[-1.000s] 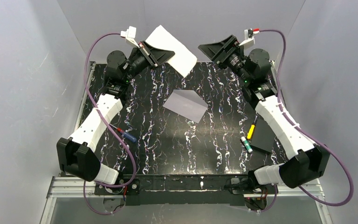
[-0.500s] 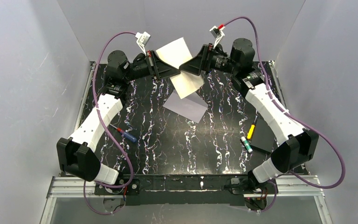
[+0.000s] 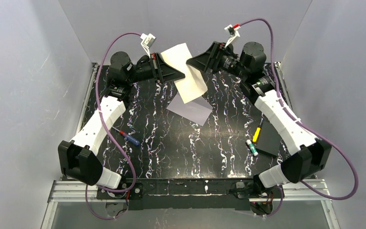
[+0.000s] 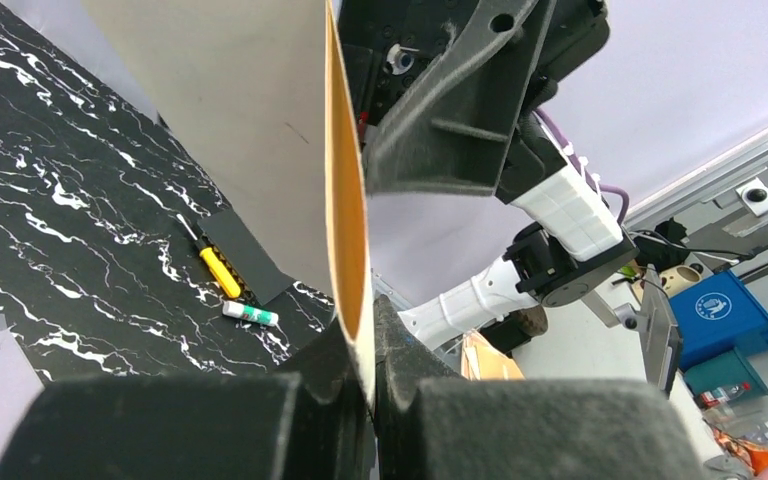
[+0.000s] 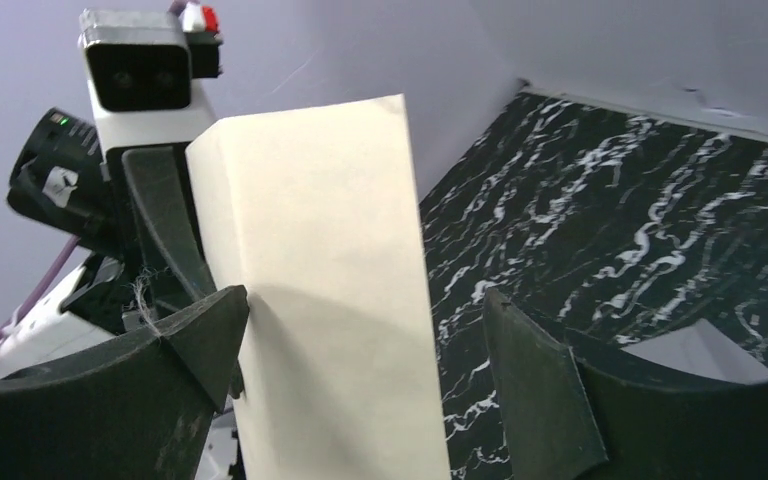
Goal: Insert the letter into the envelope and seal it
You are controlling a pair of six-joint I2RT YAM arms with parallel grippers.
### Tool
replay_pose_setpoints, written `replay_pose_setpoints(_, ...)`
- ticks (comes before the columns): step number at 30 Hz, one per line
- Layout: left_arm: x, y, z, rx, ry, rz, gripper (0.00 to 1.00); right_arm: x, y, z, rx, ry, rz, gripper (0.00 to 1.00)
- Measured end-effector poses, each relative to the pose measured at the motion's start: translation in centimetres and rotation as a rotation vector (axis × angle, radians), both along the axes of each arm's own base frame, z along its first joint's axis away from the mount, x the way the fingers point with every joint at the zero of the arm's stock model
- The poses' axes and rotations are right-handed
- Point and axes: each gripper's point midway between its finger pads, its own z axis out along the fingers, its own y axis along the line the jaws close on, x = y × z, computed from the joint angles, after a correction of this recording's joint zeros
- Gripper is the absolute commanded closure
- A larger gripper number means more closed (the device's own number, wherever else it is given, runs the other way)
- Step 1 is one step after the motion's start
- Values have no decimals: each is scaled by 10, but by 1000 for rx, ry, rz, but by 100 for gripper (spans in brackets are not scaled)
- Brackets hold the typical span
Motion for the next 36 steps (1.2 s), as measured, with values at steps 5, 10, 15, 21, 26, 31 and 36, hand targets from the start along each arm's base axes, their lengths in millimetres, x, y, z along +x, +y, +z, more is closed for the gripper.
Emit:
replay_pose_setpoints(5,4,1,-4,12,2,21,100,6,-27,14,9,-30,-177,9)
replay_pose_setpoints(10,7,1,-12,34,18,42,100,0,-33,31,19,-90,-185,34)
replay_pose_setpoints(15,9,1,-17,47,28,49,100,-4,-20,25,8,-80,-113,31)
replay_pose_setpoints(21,9,1,-18,51,29,47,100,-9,3,8,-11,-38,4,26)
replay_pose_setpoints(26,7,1,-19,53,31,37,100,-14,16,-2,-8,3,76,32)
replay_pose_setpoints(31,5,1,-19,55,31,25,100,-24,22,7,30,1,136,37)
replay_pose_setpoints(36,2,1,-19,56,30,11,100,-33,28,20,88,-6,197,40)
